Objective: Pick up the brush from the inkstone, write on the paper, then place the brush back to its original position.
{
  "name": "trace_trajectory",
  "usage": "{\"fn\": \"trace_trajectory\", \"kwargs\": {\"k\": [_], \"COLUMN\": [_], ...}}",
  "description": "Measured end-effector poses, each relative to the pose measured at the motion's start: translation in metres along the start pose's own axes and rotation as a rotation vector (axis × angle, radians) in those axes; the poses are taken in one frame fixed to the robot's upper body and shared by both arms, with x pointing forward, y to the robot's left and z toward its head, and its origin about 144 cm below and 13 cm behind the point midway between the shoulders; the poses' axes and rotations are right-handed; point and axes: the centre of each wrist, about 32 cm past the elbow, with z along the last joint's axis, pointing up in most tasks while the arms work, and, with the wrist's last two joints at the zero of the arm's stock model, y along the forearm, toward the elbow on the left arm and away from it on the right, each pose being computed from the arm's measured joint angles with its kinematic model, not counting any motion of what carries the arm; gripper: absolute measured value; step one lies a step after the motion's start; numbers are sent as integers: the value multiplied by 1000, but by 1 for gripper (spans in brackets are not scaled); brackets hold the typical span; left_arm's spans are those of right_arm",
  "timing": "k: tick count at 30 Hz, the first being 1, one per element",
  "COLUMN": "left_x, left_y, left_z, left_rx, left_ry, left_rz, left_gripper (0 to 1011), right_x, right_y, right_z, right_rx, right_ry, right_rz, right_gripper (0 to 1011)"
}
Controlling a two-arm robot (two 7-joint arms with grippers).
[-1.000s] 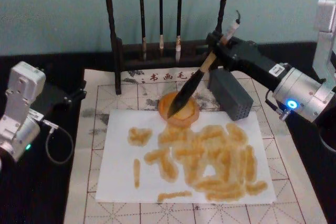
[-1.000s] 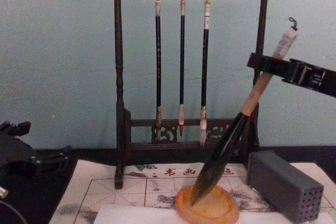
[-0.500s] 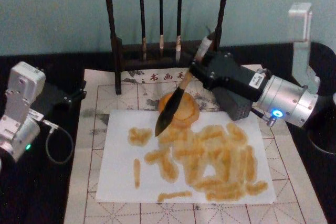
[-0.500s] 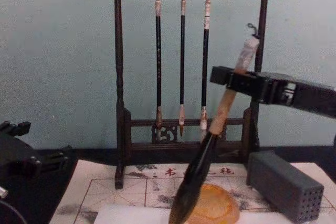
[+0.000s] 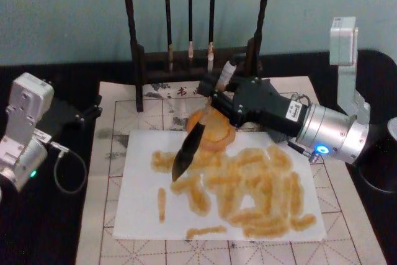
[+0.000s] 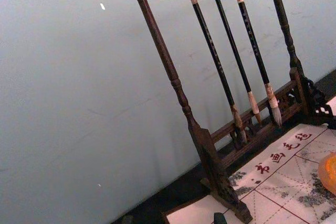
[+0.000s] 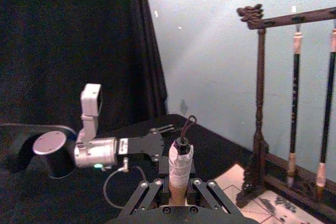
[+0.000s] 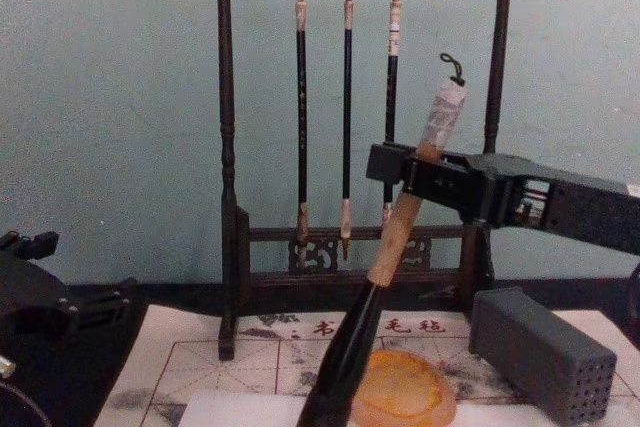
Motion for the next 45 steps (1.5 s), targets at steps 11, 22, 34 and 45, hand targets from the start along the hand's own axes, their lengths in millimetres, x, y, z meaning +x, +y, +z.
{"fn": "trace_trajectory", "kwargs": {"k": [11,22,34,45], "left_x": [0,0,0,0], "left_y": [0,0,0,0], "left_z": [0,0,0,0], "left_rx": [0,0,0,0], "left_ry": [0,0,0,0], "left_rz": [0,0,0,0], "left_gripper": [1001,1001,1001,1001], "right_x": [-11,-16,-15,-16], "right_y": [-1,-4,-4,-2], "right_z": [-3,-6,-11,-14], "right_rx": [-9,-30,-42,-52], "right_ry": [9,16,22,29], "right_rz": [64,81,68,67], "right_gripper": [187,187,187,187]}}
